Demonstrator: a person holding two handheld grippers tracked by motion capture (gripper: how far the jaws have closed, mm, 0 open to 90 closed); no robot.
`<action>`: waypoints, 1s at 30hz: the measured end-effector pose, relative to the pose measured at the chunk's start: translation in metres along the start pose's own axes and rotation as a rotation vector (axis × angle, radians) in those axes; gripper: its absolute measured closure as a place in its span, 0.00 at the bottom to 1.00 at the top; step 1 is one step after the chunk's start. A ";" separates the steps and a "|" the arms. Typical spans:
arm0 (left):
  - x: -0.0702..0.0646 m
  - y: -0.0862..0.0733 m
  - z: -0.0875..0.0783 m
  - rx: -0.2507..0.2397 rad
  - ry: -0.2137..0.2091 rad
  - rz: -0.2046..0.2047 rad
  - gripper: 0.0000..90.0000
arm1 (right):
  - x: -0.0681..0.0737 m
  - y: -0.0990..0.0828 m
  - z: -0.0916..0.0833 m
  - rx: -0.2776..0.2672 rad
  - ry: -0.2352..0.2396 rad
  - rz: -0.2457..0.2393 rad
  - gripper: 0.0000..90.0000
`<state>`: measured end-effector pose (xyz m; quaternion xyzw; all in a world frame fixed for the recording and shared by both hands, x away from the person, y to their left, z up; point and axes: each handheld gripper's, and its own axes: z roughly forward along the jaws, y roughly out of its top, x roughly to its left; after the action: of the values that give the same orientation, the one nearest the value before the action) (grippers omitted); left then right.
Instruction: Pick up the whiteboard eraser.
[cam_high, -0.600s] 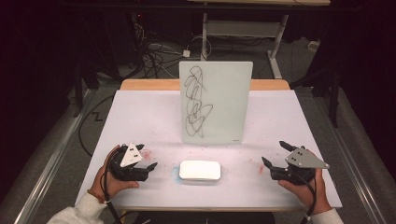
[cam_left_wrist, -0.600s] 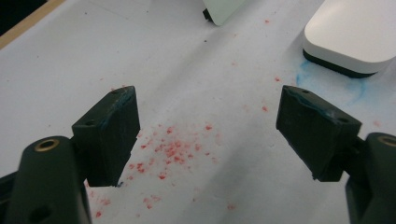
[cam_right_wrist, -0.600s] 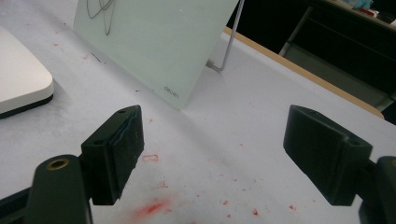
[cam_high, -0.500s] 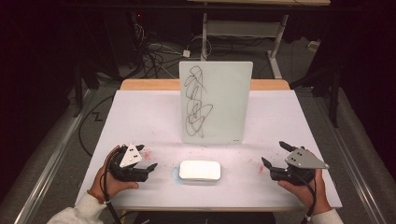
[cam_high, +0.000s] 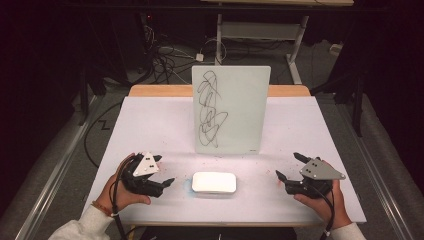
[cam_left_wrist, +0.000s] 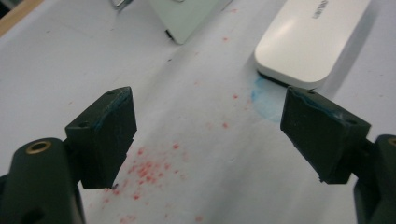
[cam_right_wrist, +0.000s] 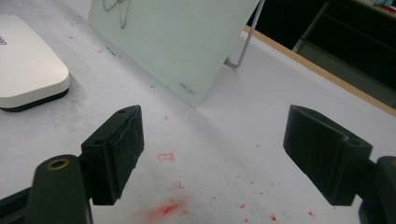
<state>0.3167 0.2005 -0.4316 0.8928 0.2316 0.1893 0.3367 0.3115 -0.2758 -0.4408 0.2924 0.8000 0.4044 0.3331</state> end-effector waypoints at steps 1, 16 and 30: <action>-0.001 0.005 0.002 0.006 -0.018 0.009 0.20 | 0.000 0.000 0.001 0.004 0.002 0.005 0.24; -0.038 0.075 0.066 0.147 -0.256 0.220 0.20 | 0.004 0.000 0.006 0.019 0.024 -0.009 0.24; -0.046 0.093 0.118 0.252 -0.364 0.270 0.23 | 0.007 -0.001 0.010 0.039 0.051 -0.022 0.24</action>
<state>0.3636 0.0533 -0.4586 0.9699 0.0675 0.0384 0.2307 0.3150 -0.2666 -0.4480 0.2796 0.8191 0.3924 0.3113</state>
